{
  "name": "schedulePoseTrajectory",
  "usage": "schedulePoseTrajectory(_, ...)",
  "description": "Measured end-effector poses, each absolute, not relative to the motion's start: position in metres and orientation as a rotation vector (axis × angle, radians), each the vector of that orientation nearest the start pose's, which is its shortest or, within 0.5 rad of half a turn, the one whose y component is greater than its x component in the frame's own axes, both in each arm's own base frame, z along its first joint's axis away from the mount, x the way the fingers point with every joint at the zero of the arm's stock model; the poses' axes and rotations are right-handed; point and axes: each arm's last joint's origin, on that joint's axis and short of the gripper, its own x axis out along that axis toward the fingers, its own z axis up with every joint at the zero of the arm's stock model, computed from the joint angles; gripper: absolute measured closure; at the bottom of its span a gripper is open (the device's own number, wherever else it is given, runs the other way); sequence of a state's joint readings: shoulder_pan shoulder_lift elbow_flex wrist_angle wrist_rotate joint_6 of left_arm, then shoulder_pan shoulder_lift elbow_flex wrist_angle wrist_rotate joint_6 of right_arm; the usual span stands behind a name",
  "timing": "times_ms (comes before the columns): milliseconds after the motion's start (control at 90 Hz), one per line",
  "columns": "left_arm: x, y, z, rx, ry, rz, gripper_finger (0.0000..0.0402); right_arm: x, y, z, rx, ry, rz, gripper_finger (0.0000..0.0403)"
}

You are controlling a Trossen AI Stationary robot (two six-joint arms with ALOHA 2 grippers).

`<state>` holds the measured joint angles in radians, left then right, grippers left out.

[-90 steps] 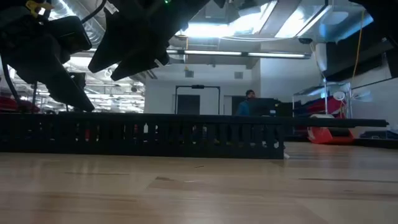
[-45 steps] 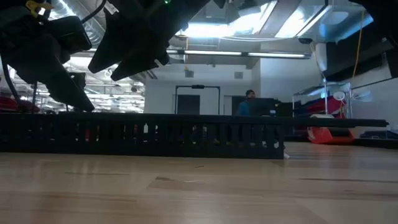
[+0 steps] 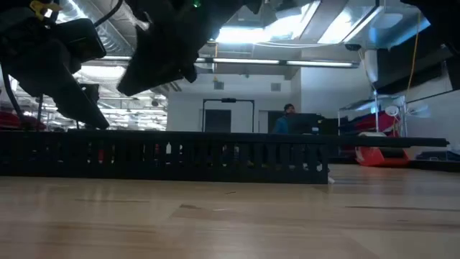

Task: Ziptie cables
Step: Close the cable duct

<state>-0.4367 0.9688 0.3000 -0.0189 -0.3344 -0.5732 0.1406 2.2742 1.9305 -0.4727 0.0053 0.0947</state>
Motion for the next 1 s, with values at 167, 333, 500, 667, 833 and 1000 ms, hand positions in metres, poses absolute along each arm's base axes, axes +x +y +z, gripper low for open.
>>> schedulePoseTrajectory(167,0.1611,-0.0648,0.1559,-0.294,0.64,0.086,0.0119,0.5031,0.0688,0.2087,0.033,0.819,0.082,0.0392)
schedulePoseTrajectory(333,0.1611,-0.0648,0.1559,-0.294,0.64,0.086,0.0119,0.503,0.0688,0.2089,0.033,0.819,0.083,0.0398)
schedulePoseTrajectory(500,0.1611,-0.0648,0.1559,-0.291,0.64,0.085,0.0119,0.503,0.069,0.2089,0.033,0.819,0.083,0.0401)
schedulePoseTrajectory(667,0.1612,-0.0645,0.1559,-0.288,0.636,0.094,0.0119,0.5029,0.069,0.2087,0.032,0.821,0.082,0.0402)
schedulePoseTrajectory(833,0.1612,-0.0645,0.1559,-0.287,0.636,0.094,0.0119,0.5029,0.0688,0.2087,0.029,0.82,0.076,0.0402)
schedulePoseTrajectory(1000,0.1612,-0.0645,0.1559,-0.287,0.636,0.094,0.0119,0.5026,0.0692,0.2085,0.03,0.824,0.078,0.0403)
